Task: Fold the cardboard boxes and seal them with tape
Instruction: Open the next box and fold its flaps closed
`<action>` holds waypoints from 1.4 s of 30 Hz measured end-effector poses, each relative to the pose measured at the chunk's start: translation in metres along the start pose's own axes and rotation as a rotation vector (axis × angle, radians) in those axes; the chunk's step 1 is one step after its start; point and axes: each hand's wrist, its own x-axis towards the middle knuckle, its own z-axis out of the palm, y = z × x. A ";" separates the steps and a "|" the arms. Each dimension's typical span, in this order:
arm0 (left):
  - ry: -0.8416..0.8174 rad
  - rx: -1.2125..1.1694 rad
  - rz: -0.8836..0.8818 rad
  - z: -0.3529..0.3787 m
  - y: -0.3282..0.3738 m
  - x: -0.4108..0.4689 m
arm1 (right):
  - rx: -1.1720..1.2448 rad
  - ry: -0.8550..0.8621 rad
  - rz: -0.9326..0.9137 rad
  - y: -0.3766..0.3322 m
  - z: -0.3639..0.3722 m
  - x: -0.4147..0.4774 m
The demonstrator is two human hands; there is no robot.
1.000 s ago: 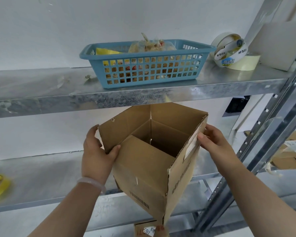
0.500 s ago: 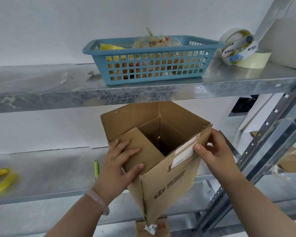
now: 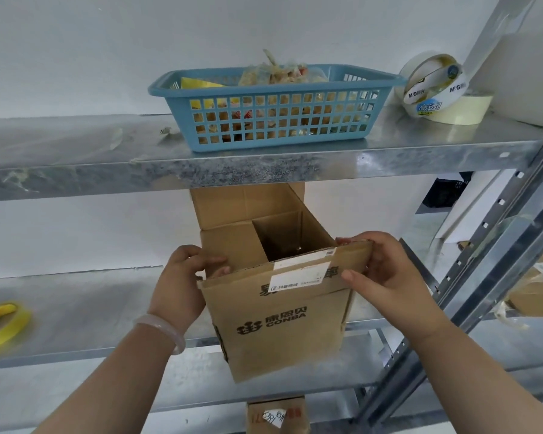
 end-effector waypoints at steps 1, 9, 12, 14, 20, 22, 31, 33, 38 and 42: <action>-0.042 0.065 0.013 -0.002 0.001 -0.002 | 0.024 -0.035 0.053 -0.003 -0.001 0.002; -0.355 -0.443 -0.239 -0.016 -0.005 -0.016 | -0.306 0.054 0.251 0.007 0.007 0.017; -0.432 -0.314 -0.137 -0.014 0.005 -0.021 | -0.445 0.162 0.230 0.011 0.013 0.026; -0.274 -0.150 -0.135 -0.005 0.008 -0.019 | -0.477 0.149 0.188 0.019 0.015 0.031; -0.156 0.096 -0.072 0.000 0.004 0.008 | -0.365 -0.005 0.267 0.032 0.014 0.039; -0.137 0.158 -0.029 -0.003 0.006 0.027 | -0.389 -0.026 0.270 0.031 0.014 0.040; 0.011 -0.012 -0.085 -0.011 0.017 0.067 | -0.390 0.057 0.244 0.035 0.034 0.039; -0.097 0.092 -0.043 -0.017 0.006 0.055 | -0.371 0.061 0.245 0.035 0.036 0.038; -0.334 0.152 -0.182 -0.018 -0.013 0.019 | -0.438 -0.012 0.221 0.037 0.039 0.038; -0.289 -0.067 -0.181 -0.010 -0.019 -0.003 | -0.444 -0.133 0.234 0.038 0.042 0.034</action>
